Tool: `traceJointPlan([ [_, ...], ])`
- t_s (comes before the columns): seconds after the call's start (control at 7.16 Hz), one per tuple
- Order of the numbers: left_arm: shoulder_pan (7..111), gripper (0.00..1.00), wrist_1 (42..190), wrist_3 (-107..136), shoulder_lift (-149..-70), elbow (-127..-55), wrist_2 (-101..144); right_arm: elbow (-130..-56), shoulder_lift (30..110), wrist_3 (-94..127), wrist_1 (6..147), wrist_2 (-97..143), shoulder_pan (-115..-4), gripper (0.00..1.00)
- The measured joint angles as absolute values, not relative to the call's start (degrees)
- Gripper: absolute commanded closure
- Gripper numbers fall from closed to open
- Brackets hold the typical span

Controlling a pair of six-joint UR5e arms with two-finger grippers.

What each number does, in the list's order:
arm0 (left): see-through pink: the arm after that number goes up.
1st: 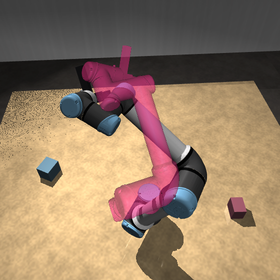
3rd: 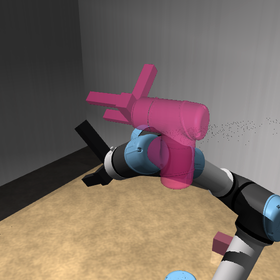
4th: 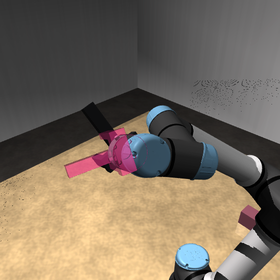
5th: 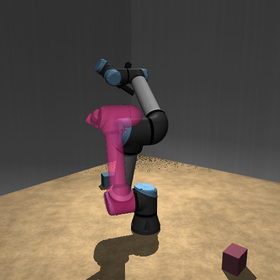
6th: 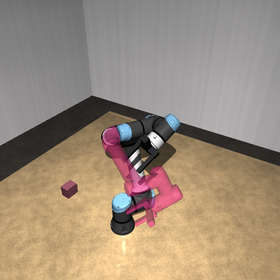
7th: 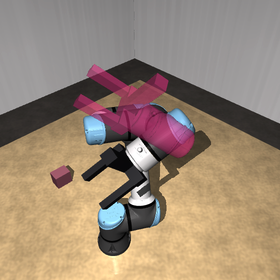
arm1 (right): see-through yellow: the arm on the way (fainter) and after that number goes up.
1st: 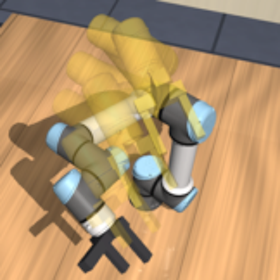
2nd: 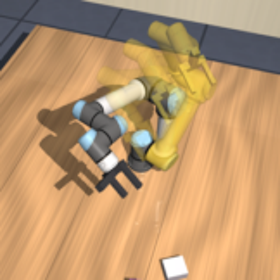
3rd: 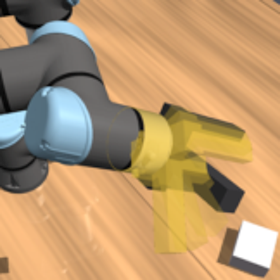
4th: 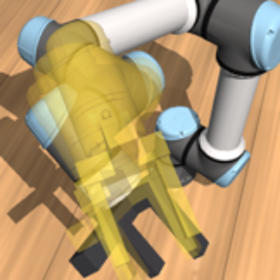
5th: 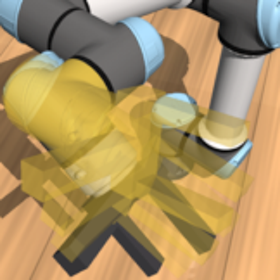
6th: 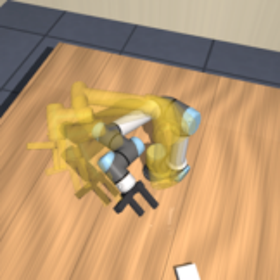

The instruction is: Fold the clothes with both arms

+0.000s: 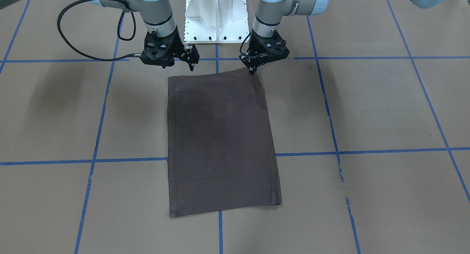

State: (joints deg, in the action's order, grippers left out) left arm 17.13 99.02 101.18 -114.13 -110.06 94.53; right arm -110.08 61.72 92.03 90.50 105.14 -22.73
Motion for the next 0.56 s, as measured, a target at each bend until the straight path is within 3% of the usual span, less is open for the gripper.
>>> traceJointPlan([
  [0.56,17.48,1.00,99.05,100.70,-114.16,-109.97,94.42,-105.86,62.58,101.31,88.31,102.83,-20.99,0.00],
])
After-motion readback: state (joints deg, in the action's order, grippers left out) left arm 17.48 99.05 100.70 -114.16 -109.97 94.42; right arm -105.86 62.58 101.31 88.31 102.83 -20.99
